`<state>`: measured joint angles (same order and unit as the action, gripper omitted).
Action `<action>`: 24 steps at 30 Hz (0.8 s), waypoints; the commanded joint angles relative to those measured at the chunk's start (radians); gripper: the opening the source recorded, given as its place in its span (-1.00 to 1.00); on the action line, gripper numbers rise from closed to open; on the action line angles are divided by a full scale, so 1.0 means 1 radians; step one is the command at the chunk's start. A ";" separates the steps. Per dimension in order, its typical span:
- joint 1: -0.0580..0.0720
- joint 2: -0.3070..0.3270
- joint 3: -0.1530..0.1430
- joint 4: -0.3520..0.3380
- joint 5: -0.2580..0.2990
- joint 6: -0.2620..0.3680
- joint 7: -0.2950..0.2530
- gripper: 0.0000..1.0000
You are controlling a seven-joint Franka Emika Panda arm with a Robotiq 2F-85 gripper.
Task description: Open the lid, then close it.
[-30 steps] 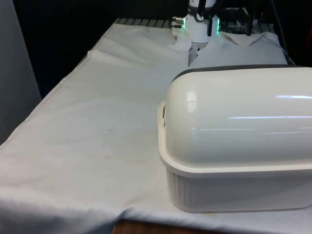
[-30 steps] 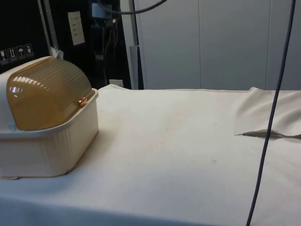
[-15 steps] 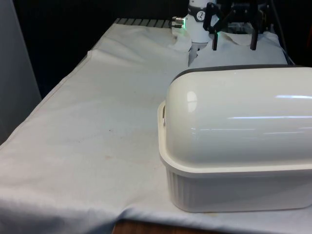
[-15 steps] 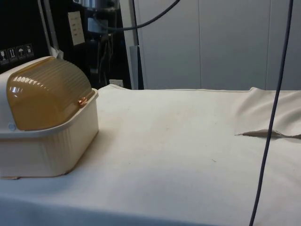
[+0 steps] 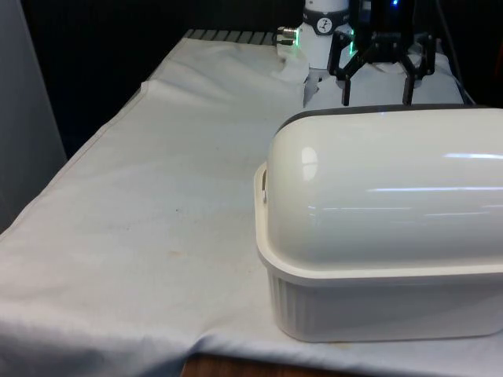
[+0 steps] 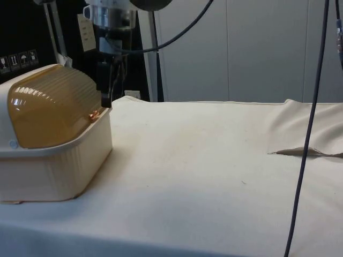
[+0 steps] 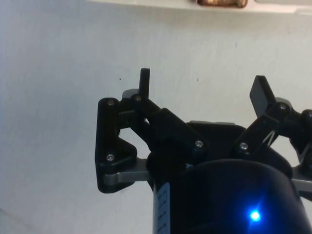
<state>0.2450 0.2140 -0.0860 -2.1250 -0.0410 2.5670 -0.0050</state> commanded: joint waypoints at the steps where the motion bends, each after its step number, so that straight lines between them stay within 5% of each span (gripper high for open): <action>1: 0.000 0.003 0.000 0.000 0.000 0.009 0.000 1.00; 9: -0.007 0.028 0.008 -0.020 0.027 0.096 -0.012 1.00; 24: -0.014 0.058 0.008 -0.021 0.050 0.160 -0.013 1.00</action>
<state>0.2370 0.2690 -0.0870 -2.1470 -0.0070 2.7170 -0.0070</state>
